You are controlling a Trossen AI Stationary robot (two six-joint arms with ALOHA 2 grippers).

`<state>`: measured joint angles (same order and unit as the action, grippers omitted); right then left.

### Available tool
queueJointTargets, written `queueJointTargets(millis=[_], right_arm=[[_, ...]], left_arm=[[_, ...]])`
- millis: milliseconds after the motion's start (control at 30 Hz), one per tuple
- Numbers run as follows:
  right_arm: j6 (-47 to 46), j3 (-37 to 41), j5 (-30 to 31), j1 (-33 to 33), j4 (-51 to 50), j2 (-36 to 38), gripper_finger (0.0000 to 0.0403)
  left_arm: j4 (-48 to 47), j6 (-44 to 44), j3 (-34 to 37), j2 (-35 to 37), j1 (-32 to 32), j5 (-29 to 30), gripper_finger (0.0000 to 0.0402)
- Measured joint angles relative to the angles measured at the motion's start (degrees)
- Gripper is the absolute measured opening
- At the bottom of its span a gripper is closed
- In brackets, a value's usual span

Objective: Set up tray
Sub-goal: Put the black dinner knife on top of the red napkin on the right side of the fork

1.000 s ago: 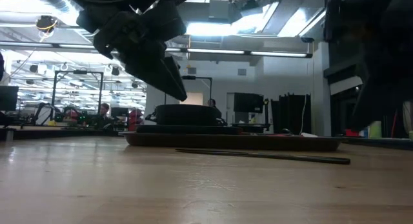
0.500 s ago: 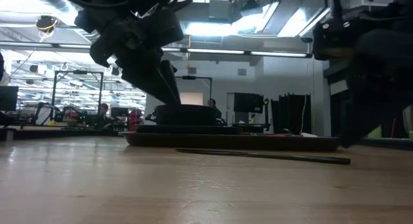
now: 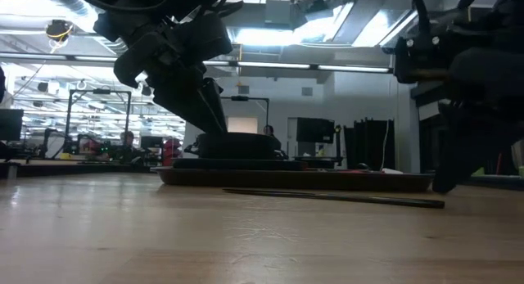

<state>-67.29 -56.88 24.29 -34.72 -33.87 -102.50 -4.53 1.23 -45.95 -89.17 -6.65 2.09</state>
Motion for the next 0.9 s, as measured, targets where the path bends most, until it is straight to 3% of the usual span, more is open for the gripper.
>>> queueJointTargets(millis=[900], right_arm=[[0.2, 0.0, -0.4, 0.0, 0.4, -1.0, 0.0000]], left_arm=[[0.0, 0.0, 0.0, 0.0, 0.0, 0.0, 0.0081]])
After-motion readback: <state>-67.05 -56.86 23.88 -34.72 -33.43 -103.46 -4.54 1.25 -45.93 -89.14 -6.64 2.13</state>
